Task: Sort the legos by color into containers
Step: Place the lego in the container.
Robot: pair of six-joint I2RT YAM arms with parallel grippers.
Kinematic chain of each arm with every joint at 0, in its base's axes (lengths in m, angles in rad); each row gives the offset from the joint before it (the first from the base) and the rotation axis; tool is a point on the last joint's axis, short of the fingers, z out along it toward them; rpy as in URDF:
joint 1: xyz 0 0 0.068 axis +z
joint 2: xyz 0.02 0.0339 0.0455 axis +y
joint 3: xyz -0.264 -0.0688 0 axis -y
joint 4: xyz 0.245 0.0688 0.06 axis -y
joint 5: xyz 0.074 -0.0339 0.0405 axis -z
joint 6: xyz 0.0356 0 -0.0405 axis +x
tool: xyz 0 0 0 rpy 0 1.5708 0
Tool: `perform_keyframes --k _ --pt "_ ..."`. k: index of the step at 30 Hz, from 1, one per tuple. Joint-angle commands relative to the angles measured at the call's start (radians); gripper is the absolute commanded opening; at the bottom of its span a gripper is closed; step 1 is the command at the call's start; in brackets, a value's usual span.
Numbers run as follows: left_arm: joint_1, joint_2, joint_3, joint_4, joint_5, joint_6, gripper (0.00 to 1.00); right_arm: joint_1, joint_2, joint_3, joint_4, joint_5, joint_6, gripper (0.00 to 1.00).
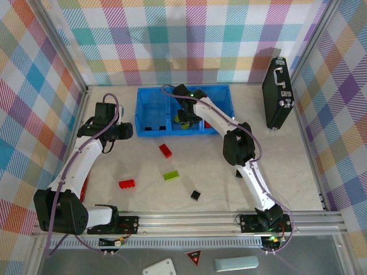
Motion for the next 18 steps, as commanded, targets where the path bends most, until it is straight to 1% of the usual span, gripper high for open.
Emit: perform_keyframes --k 1,7,13,18 --pt "0.015 -0.023 0.001 -0.027 0.007 0.007 0.52 -0.007 0.028 0.04 0.005 0.042 -0.003 0.38" --pt "0.014 -0.02 0.001 -0.025 0.009 0.007 0.52 -0.009 0.051 0.04 0.042 0.088 0.033 0.4" --pt "0.014 -0.022 0.001 -0.024 0.01 0.007 0.52 -0.009 0.047 0.039 0.048 0.113 0.046 0.46" --pt "0.014 -0.022 0.002 -0.024 0.01 0.007 0.52 -0.008 0.022 0.04 0.043 0.119 0.04 0.47"
